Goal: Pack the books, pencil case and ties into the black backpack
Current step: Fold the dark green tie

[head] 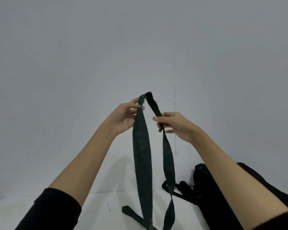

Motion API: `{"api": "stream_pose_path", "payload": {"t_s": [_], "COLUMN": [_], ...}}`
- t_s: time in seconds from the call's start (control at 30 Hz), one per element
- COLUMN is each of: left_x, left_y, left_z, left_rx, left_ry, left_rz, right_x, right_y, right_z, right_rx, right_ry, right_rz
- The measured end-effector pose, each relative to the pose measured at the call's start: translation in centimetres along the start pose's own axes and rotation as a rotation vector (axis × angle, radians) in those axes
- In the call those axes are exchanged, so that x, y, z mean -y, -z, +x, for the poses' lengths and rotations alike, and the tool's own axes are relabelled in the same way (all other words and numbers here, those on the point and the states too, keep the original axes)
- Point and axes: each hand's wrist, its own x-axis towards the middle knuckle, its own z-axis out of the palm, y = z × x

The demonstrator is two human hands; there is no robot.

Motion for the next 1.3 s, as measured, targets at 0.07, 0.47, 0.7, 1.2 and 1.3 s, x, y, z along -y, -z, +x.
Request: {"api": "stream_pose_path", "payload": {"t_s": [0.07, 0.47, 0.7, 1.2, 1.3], "left_x": [-0.6, -3.4, -2.9, -1.2, -0.7], "left_y": [0.6, 0.0, 0.6, 2.8, 2.7], "left_z": [-0.1, 0.1, -0.1, -1.5, -1.0], "left_rx": [-0.053, -0.121, -0.075, -0.011, 0.035], "left_ry": [-0.008, -0.116, -0.012, 0.286, 0.240], "left_rz": [-0.082, -0.148, -0.100, 0.390, 0.374], "right_x": [-1.0, 3.0, 4.7, 0.5, 0.7], "right_y": [0.3, -0.8, -0.5, 2.2, 1.7], "right_z": [-0.6, 2.5, 3.2, 1.6, 2.2], "right_rx": [0.136, -0.849, -0.303, 0.287, 0.130], "right_ry": [-0.030, 0.414, 0.031, -0.024, -0.096], "right_rz": [0.107, -0.170, 0.036, 0.443, 0.420]}}
